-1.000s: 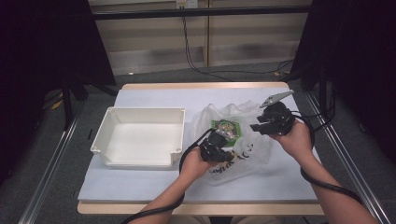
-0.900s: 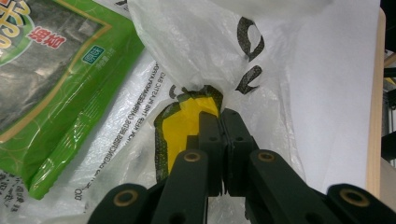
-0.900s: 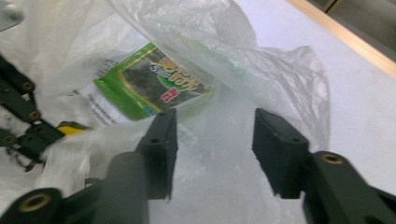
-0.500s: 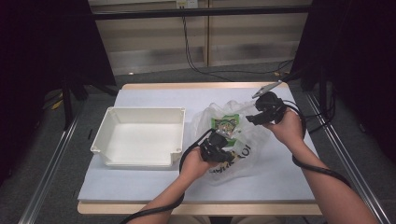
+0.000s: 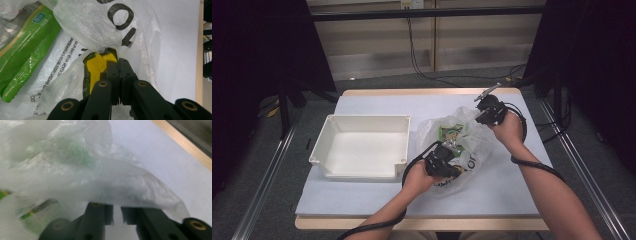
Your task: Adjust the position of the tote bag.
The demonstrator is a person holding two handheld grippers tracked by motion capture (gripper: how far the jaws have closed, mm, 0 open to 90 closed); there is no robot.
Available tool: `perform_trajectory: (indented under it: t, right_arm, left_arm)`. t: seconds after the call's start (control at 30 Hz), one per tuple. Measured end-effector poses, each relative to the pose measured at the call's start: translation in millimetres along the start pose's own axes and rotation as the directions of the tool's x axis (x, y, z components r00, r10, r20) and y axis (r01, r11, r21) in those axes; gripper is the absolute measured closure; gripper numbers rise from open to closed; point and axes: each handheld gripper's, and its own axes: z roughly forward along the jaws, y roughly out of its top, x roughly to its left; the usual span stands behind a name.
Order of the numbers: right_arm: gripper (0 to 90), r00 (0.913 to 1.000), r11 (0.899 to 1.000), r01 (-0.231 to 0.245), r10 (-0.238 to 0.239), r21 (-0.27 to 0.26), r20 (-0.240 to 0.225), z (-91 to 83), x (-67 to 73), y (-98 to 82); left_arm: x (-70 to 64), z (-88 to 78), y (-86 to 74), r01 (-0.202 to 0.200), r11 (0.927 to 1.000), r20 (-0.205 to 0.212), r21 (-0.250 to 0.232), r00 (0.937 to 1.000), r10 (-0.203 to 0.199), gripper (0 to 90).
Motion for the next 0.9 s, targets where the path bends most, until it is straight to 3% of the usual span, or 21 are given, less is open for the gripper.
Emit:
perform_trajectory:
  t: [0.1, 0.13, 0.17, 0.6, 0.73, 0.77, 0.8, 0.9]
  right_arm:
    - [89.6, 0.9999, 0.999, -0.016, 0.016, 0.03, 0.005, 15.5, -6.6, -1.7]
    - [90.0, 0.9999, 0.999, -0.016, 0.016, 0.032, 0.002, 18.5, -8.6, -2.5]
    - [90.0, 0.9997, 0.999, -0.024, 0.024, 0.042, 0.008, 20.9, -9.4, -2.7]
    - [90.0, 0.9987, 0.998, -0.041, 0.043, 0.051, -0.029, 38.5, -17.2, 2.2]
    - [90.0, 0.9968, 0.997, -0.064, 0.067, 0.051, -0.044, 42.8, -21.5, 4.6]
    - [90.0, 0.9961, 0.995, -0.078, 0.08, 0.058, -0.038, 43.9, -22.5, 5.7]
    - [90.0, 0.9965, 0.996, -0.069, 0.071, 0.062, -0.044, 45.4, -24.7, 6.3]
    - [90.0, 0.9963, 0.995, -0.073, 0.076, 0.071, -0.04, 52.0, -29.5, 8.3]
  left_arm:
    - [0.1, 0.0, -2.3, -0.006, 0.9998, 0.002, 0.02, 1.0, 0.006, 88.6]
    - [0.0, -1.8, -1.9, -0.015, 0.9991, -0.021, 0.041, 0.9997, 0.016, 88.6]
    - [0.1, -0.2, -3.8, 0.007, 1.0, 0.007, 0.001, 0.9999, -0.007, 88.6]
    - [-5.4, 1.5, -6.4, -0.018, 0.9997, 0.013, 0.019, 0.9998, 0.018, 88.7]
    - [-9.5, 3.3, -6.8, -0.001, 0.9999, 0.02, 0.015, 0.9998, 0.0, 88.8]
    - [-8.5, 2.9, -6.4, -0.031, 0.999, 0.018, 0.032, 0.9994, 0.031, 88.8]
    - [-11.2, 4.6, -7.0, -0.008, 0.9998, 0.019, 0.021, 0.9998, 0.007, 88.8]
    - [-12.7, 6.1, -7.3, -0.013, 0.9999, 0.037, 0.008, 0.9992, 0.012, 88.9]
